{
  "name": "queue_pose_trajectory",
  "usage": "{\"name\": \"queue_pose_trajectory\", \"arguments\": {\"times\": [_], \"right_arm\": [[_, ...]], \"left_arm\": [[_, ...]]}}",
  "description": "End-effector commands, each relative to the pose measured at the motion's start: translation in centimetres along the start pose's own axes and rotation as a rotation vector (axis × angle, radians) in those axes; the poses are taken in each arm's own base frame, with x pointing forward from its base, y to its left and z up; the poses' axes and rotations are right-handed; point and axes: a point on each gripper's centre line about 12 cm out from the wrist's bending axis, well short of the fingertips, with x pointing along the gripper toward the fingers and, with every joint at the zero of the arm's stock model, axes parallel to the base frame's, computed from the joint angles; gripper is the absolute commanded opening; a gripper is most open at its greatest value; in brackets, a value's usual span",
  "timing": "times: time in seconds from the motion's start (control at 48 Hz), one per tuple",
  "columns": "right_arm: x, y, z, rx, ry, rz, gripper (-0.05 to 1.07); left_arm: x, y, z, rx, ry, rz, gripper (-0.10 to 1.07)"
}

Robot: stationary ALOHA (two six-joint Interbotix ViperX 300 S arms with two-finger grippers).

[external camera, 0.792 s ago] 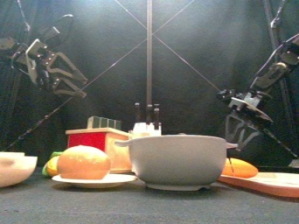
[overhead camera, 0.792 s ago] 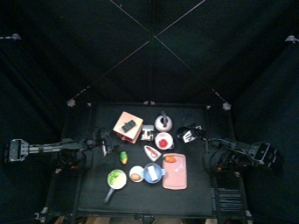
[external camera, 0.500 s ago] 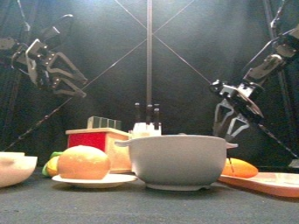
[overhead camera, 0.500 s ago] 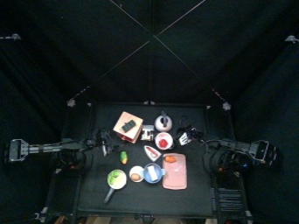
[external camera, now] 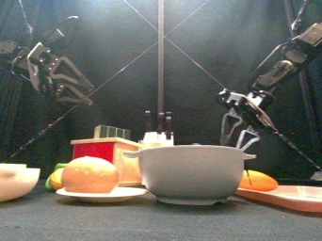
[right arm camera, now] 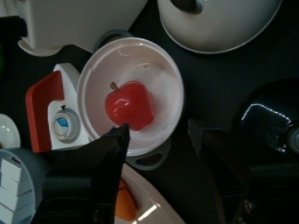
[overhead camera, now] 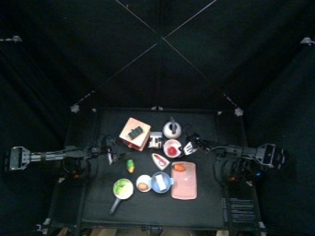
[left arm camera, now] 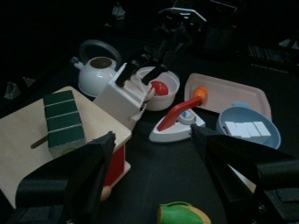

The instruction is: Grab pot

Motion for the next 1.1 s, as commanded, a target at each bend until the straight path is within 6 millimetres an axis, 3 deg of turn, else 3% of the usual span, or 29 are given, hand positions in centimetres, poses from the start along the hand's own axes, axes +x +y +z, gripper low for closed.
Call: {"name": "queue_pose_trajectory", "arguments": {"times": [0.0, 0.312, 0.583, 0.729, 1.083], "right_arm": [[-0.1, 0.6, 1.1, 0.003, -0.028, 0.015, 0.89], [2.7, -1.2, 0.7, 0.017, 0.044, -0.063, 0.89], [3.6, -1.5, 1.1, -0.001, 0.064, -0.088, 0.87], [3.6, -1.4, 1.2, -0.002, 0.067, -0.088, 0.81], [3.4, -1.3, 1.2, 0.003, 0.075, -0.089, 0.52]], "left_arm": [[0.1, 0.0, 0.6, 0.002, -0.017, 0.000, 1.01], [0.1, 0.0, 0.5, 0.004, -0.017, 0.000, 1.01], [0.1, 0.0, 0.5, 0.002, -0.015, 0.000, 1.01], [0.1, 0.0, 0.5, 0.002, -0.014, 0.000, 1.01], [0.1, 0.0, 0.4, 0.004, -0.012, 0.000, 1.01]]}}
